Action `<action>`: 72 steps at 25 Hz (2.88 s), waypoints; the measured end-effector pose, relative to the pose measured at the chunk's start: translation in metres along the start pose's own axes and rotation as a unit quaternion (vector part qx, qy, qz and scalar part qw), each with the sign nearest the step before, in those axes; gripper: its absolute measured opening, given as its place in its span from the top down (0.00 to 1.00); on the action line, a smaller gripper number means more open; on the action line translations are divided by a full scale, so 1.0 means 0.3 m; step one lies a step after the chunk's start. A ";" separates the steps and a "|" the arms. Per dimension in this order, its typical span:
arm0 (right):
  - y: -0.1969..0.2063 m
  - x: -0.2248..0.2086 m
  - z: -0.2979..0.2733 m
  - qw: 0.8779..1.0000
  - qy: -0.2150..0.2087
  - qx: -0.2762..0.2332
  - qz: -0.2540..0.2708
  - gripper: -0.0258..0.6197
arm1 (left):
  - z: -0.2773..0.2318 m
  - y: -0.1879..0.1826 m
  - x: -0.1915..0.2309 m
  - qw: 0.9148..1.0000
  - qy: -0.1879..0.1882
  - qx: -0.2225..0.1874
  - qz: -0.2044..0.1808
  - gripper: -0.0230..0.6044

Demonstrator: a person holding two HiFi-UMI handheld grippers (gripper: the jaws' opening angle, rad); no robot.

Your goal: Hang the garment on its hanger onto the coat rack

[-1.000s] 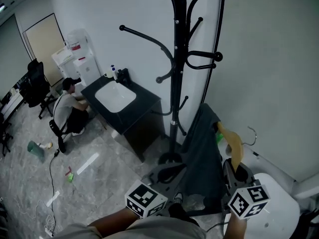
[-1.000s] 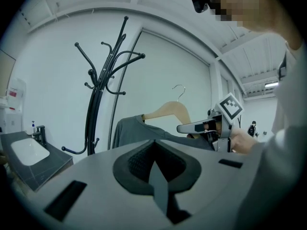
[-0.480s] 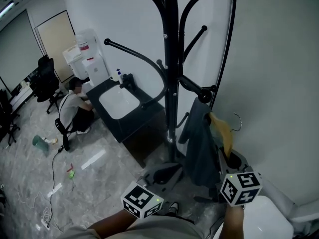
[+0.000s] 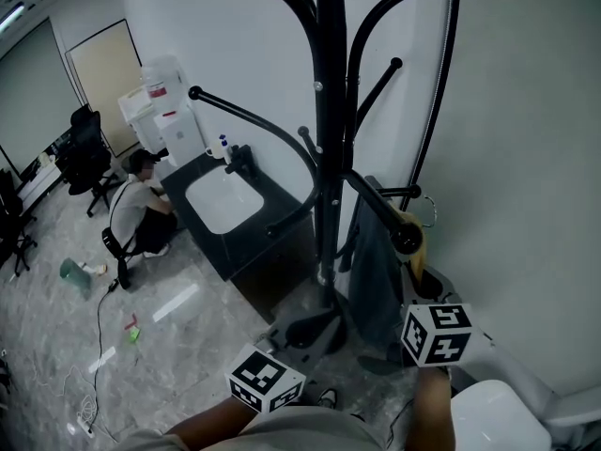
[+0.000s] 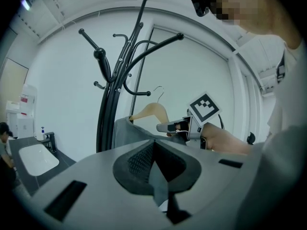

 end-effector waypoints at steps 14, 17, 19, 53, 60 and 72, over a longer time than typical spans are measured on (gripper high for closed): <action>0.028 0.071 -0.147 0.999 0.026 0.034 0.017 0.89 | 0.006 -0.018 0.138 0.999 0.029 -0.007 0.013 0.95; 0.045 0.085 -0.170 0.999 0.023 0.044 0.011 0.89 | 0.014 -0.020 0.152 0.999 0.031 -0.007 0.017 0.95; 0.054 0.088 -0.187 0.999 0.020 0.046 0.008 0.89 | 0.015 -0.013 0.164 0.999 0.030 -0.006 0.020 0.95; 0.014 0.272 0.123 0.991 -0.096 -0.077 -0.046 0.94 | -0.025 -0.024 0.075 0.999 0.041 0.002 0.000 0.95; 0.021 0.275 0.113 0.989 -0.118 -0.075 -0.056 0.94 | -0.024 -0.026 0.073 0.999 0.033 -0.004 -0.003 0.95; 0.029 0.281 0.107 0.988 -0.119 -0.075 -0.064 0.94 | -0.014 -0.028 0.065 1.000 0.029 -0.006 -0.008 0.95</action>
Point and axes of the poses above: the fingertips, and each gripper's own axes: z backward along the fingers, x to its left, y out of its underside, the point moved 3 cm from there along z, backward along the fingers, and after that the axes turned 6 degrees about -x, right-handed, at the moved point
